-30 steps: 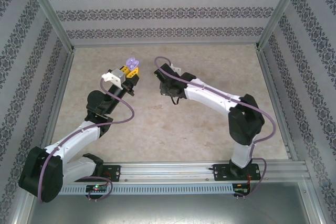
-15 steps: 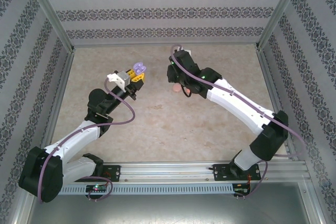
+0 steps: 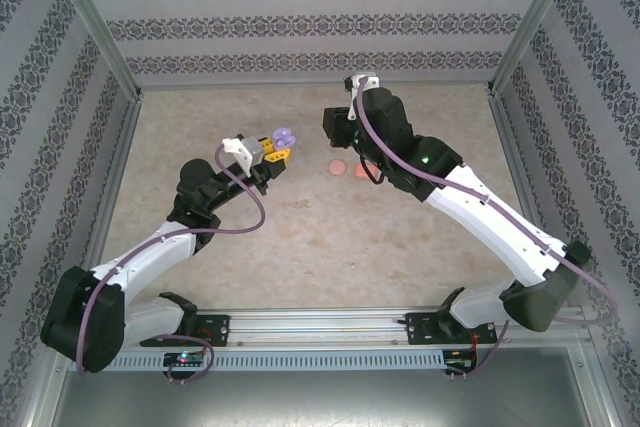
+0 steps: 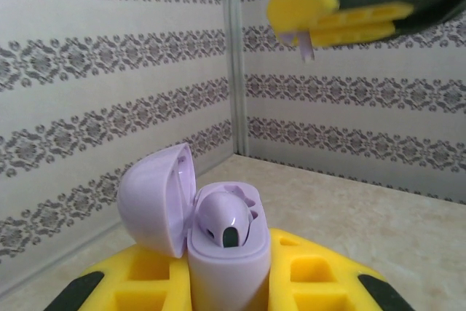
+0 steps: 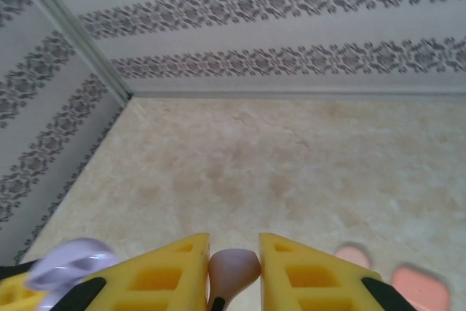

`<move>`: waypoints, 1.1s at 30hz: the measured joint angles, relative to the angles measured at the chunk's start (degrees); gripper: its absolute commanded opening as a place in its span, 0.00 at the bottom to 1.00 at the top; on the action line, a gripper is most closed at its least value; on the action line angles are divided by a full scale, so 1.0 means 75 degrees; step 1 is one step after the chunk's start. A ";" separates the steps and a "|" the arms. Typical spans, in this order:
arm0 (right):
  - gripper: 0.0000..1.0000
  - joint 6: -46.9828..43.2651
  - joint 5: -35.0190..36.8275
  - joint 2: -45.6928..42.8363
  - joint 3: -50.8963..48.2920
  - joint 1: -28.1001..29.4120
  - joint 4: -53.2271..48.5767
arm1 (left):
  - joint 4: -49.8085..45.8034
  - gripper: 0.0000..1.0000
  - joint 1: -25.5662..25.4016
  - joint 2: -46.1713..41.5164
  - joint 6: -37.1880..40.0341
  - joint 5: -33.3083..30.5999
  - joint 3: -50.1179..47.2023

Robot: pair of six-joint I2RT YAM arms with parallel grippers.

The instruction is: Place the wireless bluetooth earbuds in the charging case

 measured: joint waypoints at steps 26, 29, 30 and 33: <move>0.24 -0.1498 -0.0935 -0.0612 -0.1139 0.0522 0.1274 | -0.0685 0.00 -0.0309 0.0326 0.0236 0.1230 0.0804; 0.23 -0.1483 -0.0970 -0.0612 -0.1163 0.0589 0.1291 | -0.0720 0.00 -0.0309 0.0329 0.0245 0.1230 0.0860; 0.23 -0.1480 -0.0991 -0.0612 -0.1177 0.0597 0.1303 | -0.0726 0.00 -0.0309 0.0329 0.0256 0.1230 0.0877; 0.23 -0.1457 -0.1017 -0.0612 -0.1256 0.0606 0.1329 | -0.0729 0.00 -0.0309 0.0329 0.0265 0.1230 0.0889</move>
